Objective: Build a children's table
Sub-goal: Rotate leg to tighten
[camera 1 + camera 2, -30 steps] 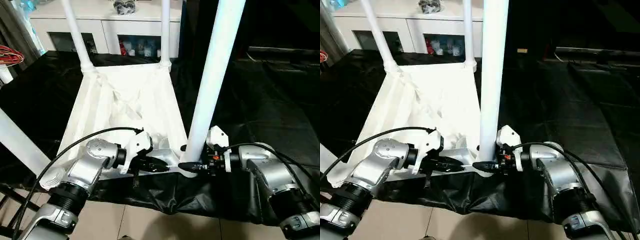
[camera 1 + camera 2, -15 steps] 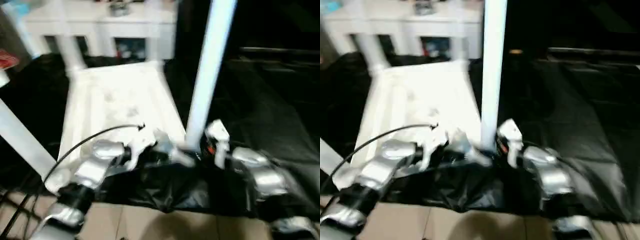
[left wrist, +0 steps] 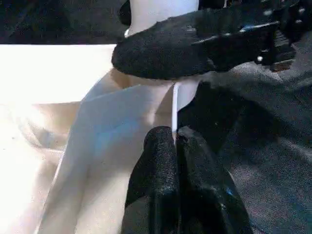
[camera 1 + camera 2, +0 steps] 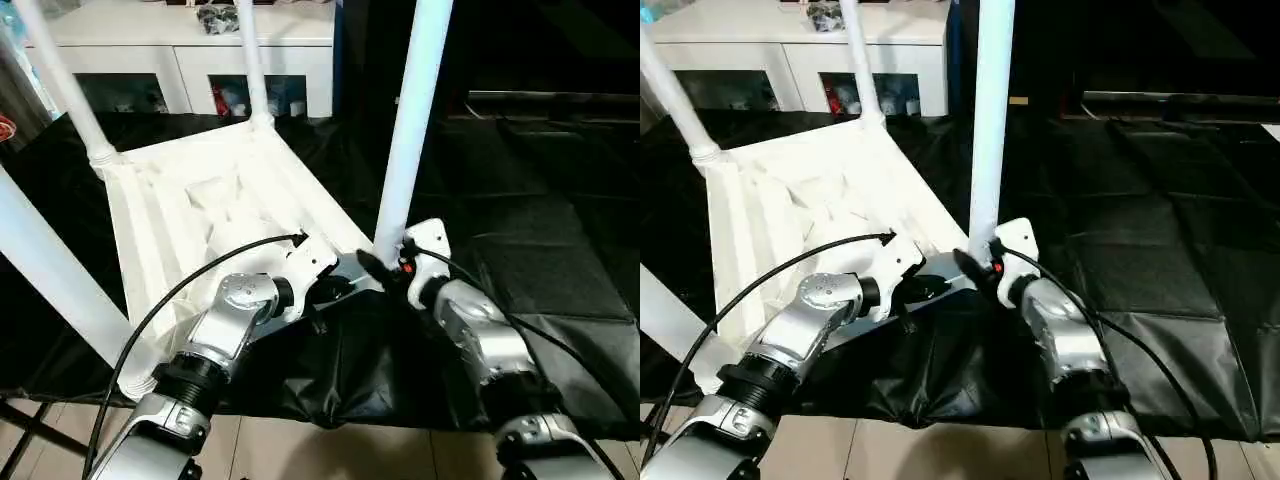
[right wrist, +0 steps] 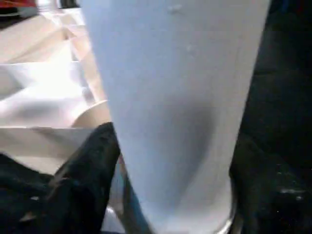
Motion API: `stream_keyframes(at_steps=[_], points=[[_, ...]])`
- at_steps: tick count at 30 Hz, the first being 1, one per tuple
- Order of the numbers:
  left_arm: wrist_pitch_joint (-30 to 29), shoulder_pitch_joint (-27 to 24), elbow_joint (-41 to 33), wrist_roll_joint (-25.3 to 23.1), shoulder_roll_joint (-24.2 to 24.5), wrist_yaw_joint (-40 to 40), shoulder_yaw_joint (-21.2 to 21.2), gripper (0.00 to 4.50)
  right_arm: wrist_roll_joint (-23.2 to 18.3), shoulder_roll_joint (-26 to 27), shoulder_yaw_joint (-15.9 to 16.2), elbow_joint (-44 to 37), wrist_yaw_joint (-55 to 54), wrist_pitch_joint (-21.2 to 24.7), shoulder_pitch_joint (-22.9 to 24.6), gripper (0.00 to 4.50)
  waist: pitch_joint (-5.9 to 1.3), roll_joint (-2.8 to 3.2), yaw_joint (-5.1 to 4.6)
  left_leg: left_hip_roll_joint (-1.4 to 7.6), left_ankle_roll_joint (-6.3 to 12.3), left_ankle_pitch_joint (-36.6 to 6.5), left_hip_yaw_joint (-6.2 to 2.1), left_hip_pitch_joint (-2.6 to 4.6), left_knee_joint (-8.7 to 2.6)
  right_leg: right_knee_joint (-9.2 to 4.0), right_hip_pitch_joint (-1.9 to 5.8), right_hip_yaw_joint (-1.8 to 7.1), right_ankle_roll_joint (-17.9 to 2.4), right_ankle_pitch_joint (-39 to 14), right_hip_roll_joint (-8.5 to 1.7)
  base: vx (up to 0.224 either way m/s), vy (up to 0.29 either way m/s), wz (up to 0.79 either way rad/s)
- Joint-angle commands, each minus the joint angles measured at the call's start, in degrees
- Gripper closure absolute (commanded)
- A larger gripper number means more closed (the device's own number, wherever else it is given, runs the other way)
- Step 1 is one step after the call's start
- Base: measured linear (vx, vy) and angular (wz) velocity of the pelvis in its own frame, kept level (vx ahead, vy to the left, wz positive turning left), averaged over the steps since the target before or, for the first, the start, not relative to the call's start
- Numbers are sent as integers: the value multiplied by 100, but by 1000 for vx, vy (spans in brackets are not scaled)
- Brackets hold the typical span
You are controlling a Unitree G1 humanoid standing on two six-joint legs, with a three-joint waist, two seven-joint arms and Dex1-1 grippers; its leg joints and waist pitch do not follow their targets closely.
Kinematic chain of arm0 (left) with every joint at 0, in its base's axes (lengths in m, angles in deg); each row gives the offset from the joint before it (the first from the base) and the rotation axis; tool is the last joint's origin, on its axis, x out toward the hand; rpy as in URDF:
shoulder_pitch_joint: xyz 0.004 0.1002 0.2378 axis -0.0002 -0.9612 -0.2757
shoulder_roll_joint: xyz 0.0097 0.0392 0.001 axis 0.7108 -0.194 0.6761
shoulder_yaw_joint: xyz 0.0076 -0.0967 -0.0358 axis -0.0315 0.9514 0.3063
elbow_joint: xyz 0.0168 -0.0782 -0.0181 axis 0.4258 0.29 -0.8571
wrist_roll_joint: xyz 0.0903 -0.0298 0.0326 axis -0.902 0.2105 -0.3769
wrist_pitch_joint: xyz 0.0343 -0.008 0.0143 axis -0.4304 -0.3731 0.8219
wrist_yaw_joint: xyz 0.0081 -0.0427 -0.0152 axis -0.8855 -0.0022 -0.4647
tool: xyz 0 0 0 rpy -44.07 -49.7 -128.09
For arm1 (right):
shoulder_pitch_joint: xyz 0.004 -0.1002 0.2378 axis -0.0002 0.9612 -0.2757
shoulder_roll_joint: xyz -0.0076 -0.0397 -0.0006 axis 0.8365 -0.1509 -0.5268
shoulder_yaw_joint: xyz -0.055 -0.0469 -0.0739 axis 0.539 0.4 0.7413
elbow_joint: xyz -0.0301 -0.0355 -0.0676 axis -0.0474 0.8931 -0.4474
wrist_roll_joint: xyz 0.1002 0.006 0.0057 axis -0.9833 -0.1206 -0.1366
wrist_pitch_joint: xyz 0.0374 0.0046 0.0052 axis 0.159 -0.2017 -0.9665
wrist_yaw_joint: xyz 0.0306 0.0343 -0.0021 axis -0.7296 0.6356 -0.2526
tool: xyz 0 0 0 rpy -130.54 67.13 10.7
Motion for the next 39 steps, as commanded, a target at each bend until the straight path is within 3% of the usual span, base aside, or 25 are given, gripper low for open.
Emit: stream_keyframes(at_steps=[1,13,14,17,18,31,39], points=[[286,93,-283,293,-148,191,-115,450,-146,167,530,-191,824,131,84,76,-384,-80,31,171,401,-1328,-59,18,-372,-436,305,212,-1197,-1491,-281,0,0,0],[395,-152,-592,520,460,1276,-129,450,-426,-940,711,-791,2707,245,307,70,-376,-85,94,195,470,-1302,-48,21,-362,-424,295,214,-1262,-1511,-286,0,0,0],[416,-184,-631,547,564,1444,-147,450,-447,-1060,710,-822,2945,201,317,95,-375,-80,98,198,466,-1299,-48,20,-364,-422,290,218,-1271,-1506,-287,0,0,0],[426,-231,-709,606,805,1807,-172,450,-517,-1306,728,-807,3400,160,261,107,-384,-73,139,213,494,-1237,-41,21,-357,-397,288,216,-1310,-1385,-281,0,0,0],[425,-241,-722,616,854,1878,-173,450,-532,-1353,747,-818,3483,170,251,119,-390,-95,147,208,512,-1187,-36,17,-349,-385,295,216,-1336,-1296,-277,0,0,0],[463,-298,-777,671,1065,2196,-223,450,-425,-1458,978,-843,3814,106,227,212,-385,-91,214,215,441,-1170,-36,26,-354,-379,281,218,-1320,-1351,-285,0,0,0],[488,-186,-561,569,838,1673,-156,450,-493,-1405,1051,-1010,3792,265,446,240,-387,-83,258,222,422,-1165,-36,42,-354,-388,275,227,-1283,-1364,-282,0,0,0]])
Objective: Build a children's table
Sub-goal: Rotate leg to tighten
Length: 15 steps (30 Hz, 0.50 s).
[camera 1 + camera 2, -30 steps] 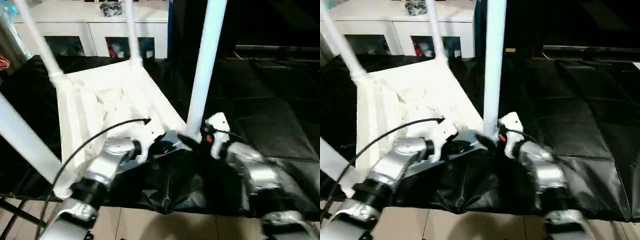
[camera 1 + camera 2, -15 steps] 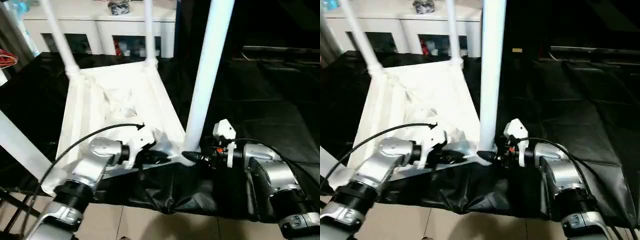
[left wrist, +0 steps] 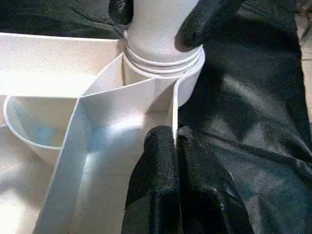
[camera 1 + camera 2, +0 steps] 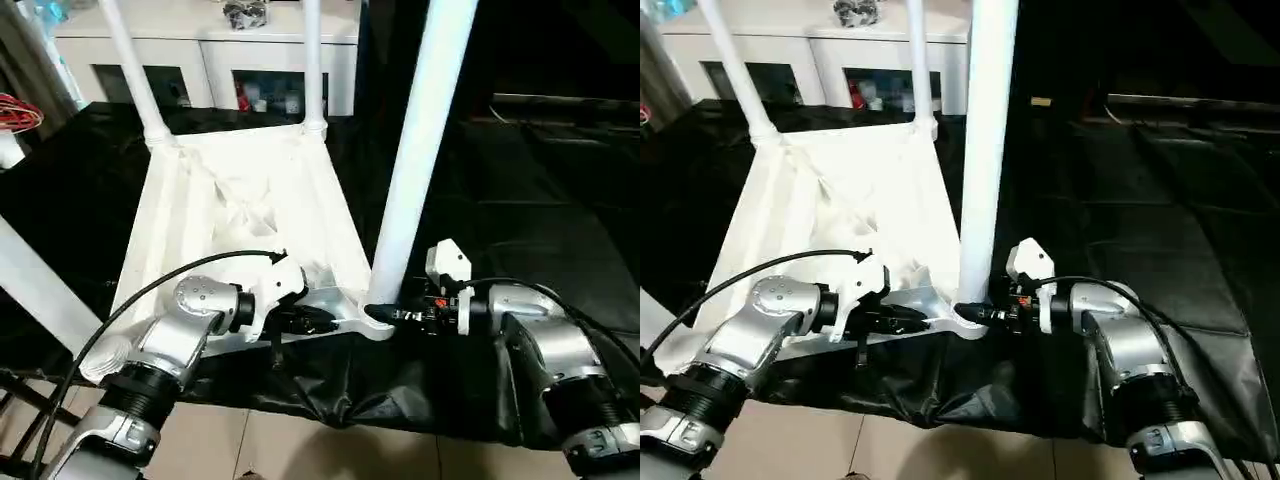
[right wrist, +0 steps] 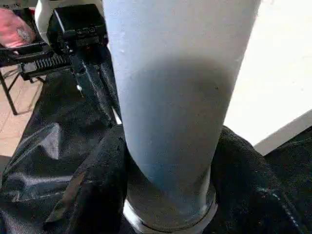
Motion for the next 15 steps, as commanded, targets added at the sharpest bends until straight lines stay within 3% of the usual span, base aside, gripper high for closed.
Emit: stream_keyframes(at_steps=[1,6,15], points=[[93,214,-43,28,-191,-397,68,450,-73,165,294,-156,180,153,152,242,-397,-82,-27,214,412,-1172,-36,68,-364,-389,285,228,-1277,-1373,-282,0,0,0],[47,214,-64,10,-313,-548,43,450,-114,231,321,-233,158,208,298,246,-376,-82,-23,212,329,-1412,-46,83,-389,-437,274,226,-1151,-1788,-290,0,0,0],[36,215,-3,-80,-317,-733,118,450,-92,410,181,-188,-310,244,289,246,-378,-86,-35,203,339,-1343,-54,54,-391,-425,286,224,-1138,-1715,-294,0,0,0]])
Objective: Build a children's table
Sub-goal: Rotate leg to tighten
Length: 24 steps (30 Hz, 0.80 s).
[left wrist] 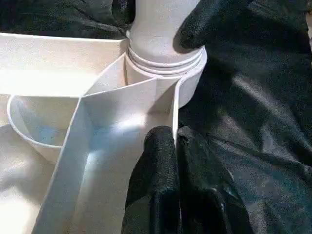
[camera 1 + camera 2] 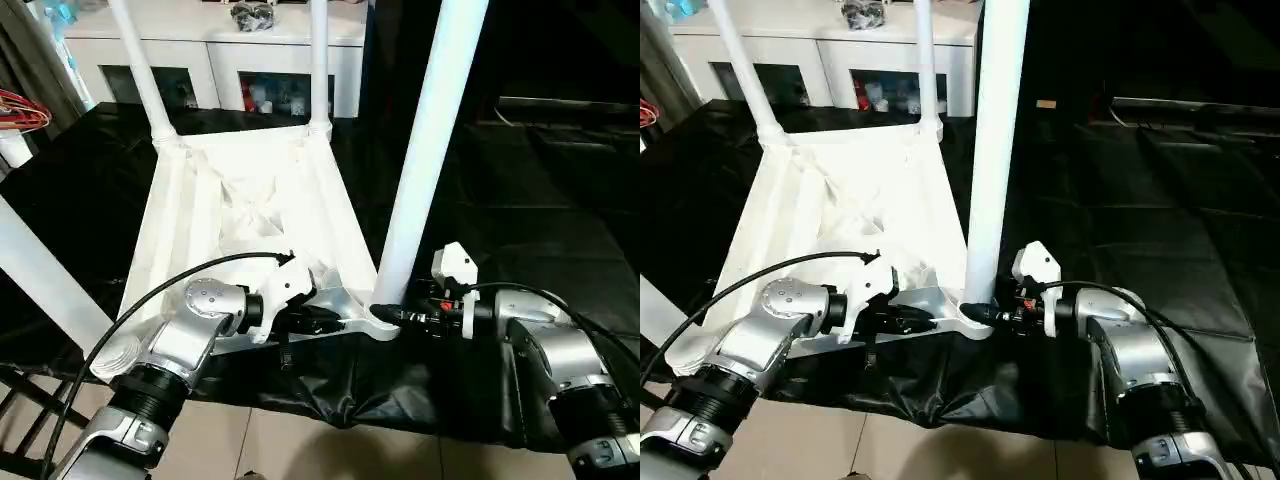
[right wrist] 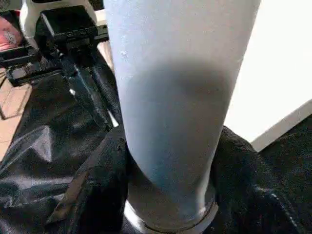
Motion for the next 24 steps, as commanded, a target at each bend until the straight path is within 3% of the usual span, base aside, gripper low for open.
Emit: stream_keyframes(at_steps=[1,2,3,4,6,10,12,16,18,21,24], points=[[23,229,-5,-7,-227,-537,149,450,-50,395,272,55,-109,84,68,246,-373,-89,-41,201,309,-1389,-59,50,-405,-439,260,217,-1104,-1818,-294,0,0,0],[-33,280,64,-70,-313,-764,161,450,110,631,154,299,-740,-23,-9,246,-374,-112,-52,200,293,-1389,-60,40,-404,-442,263,218,-1084,-1853,-299,0,0,0],[-63,307,101,-101,-360,-879,167,450,192,743,100,424,-1054,-63,-51,246,-354,-87,-79,185,224,-1460,-61,45,-417,-463,233,216,-1046,-2019,-297,0,0,0],[-94,355,168,-157,-462,-1077,167,450,314,901,53,597,-1490,-122,-107,246,-350,-111,-137,175,120,-1570,-85,31,-438,-471,255,196,-962,-2238,-297,0,0,0],[-147,438,277,-240,-645,-1372,153,450,441,1160,-29,838,-2143,-123,-198,247,-346,-99,-237,174,50,-1765,-100,57,-443,-499,234,198,-899,-2410,-295,0,0,0],[-225,620,498,-365,-998,-1936,139,450,596,1623,-136,1155,-3142,-50,-372,248,-340,-106,-330,142,80,-1880,-96,50,-435,-538,224,193,-843,-2543,-285,0,0,0],[-228,777,683,-478,-1253,-2366,126,450,785,1915,-128,1395,-3761,29,-567,248,-347,-79,-353,140,55,-1861,-109,45,-437,-542,222,186,-819,-2555,-283,0,0,0],[-213,869,759,-497,-1411,-2502,123,450,767,2072,-157,1450,-3751,-110,-676,248,-368,-79,-343,148,132,-1828,-93,47,-430,-527,232,202,-924,-2184,-281,0,0,0],[-145,899,757,-512,-1432,-2456,87,450,561,2092,-212,1342,-3440,-197,-682,179,-381,-72,-331,155,190,-1726,-87,42,-423,-495,245,208,-1019,-1873,-273,0,0,0],[-50,827,658,-462,-1310,-2186,63,450,405,1916,-231,1203,-3000,-157,-611,174,-380,-76,-306,155,306,-1630,-71,35,-413,-484,267,210,-1123,-1691,-283,0,0,0],[73,746,590,-435,-1187,-1944,30,450,392,1725,-189,1132,-2701,-193,-559,139,-382,-81,-295,158,332,-1548,-74,26,-416,-482,279,205,-1123,-1703,-286,0,0,0]])
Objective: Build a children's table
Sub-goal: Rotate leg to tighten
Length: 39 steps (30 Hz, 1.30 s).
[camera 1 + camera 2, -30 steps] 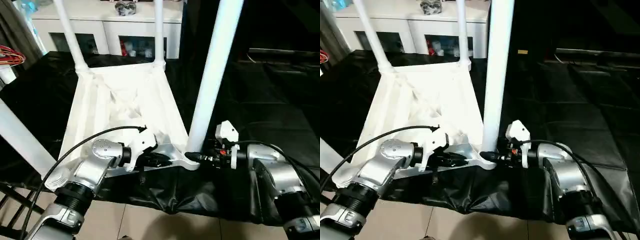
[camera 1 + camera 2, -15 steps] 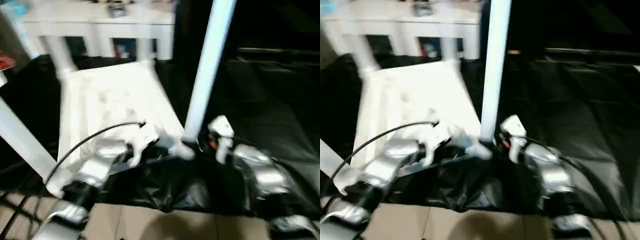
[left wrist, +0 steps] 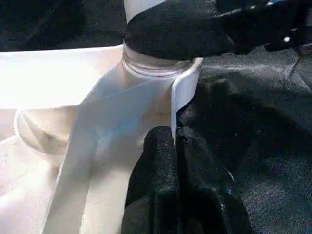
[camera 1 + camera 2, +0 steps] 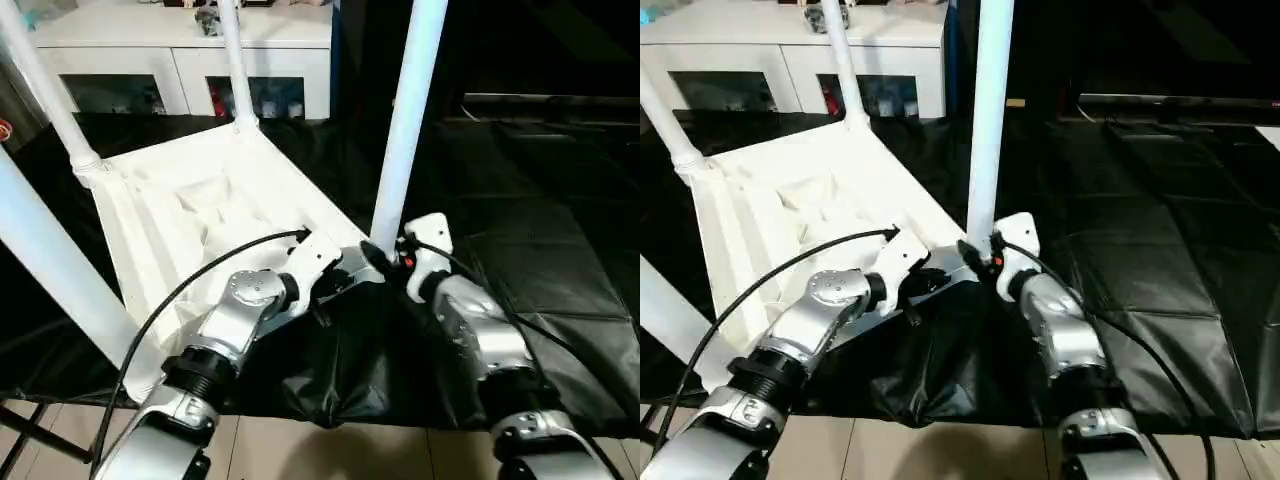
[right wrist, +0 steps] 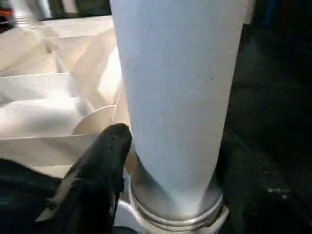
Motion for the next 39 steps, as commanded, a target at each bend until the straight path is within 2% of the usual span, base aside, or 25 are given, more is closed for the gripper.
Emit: stream_keyframes(at_steps=[1,3,4,6,9,14,20,24,27,33,39], points=[[386,82,-322,191,-103,363,-237,450,-46,106,599,-42,813,84,139,132,-365,-35,31,165,347,-1535,-65,13,-391,-469,284,211,-1133,-1663,-284,0,0,0],[404,-28,-457,258,21,574,-252,450,-11,-132,662,-112,1162,24,203,120,-375,-48,41,179,374,-1465,-71,2,-389,-441,303,209,-1194,-1443,-284,0,0,0],[415,-53,-490,281,46,626,-252,450,-17,-184,665,-130,1237,24,215,95,-373,-44,41,177,391,-1440,-63,0,-384,-439,299,214,-1220,-1377,-284,0,0,0],[448,-192,-697,407,248,1031,-268,450,-46,-546,680,-222,1681,61,247,86,-378,-53,50,185,439,-1392,-66,2,-379,-418,316,207,-1322,-1277,-288,0,0,0],[432,-294,-849,492,436,1390,-281,450,-192,-828,697,-377,2255,140,293,86,-355,-42,66,193,445,-1536,-44,32,-381,-453,275,216,-1325,-1501,-281,0,0,0],[487,-430,-1029,607,754,1921,-327,450,-373,-1162,763,-573,3042,166,323,86,-350,-34,141,223,392,-1567,-49,39,-397,-435,266,223,-1299,-1553,-280,0,0,0],[479,-558,-1195,707,1120,2389,-318,450,-469,-1477,994,-811,3832,265,369,138,-361,-46,201,232,406,-1429,-44,27,-394,-396,285,223,-1327,-1380,-284,0,0,0],[490,-570,-1197,750,1281,2552,-310,450,-469,-1598,1104,-870,4085,307,367,182,-354,-48,218,224,384,-1421,-45,28,-396,-401,274,222,-1305,-1495,-287,0,0,0],[465,-571,-1198,779,1372,2664,-319,450,-461,-1671,1169,-923,4248,334,389,197,-354,-46,232,227,341,-1447,-45,37,-396,-406,266,228,-1281,-1579,-290,0,0,0],[433,-570,-1202,792,1385,2710,-321,450,-440,-1676,1217,-911,4246,293,404,236,-360,-40,267,226,319,-1401,-44,38,-395,-397,268,231,-1281,-1477,-287,0,0,0],[392,-520,-1136,755,1189,2394,-281,450,-560,-1448,1118,-955,3927,387,552,249,-358,-40,287,227,296,-1450,-48,41,-400,-412,268,229,-1257,-1548,-294,0,0,0]])
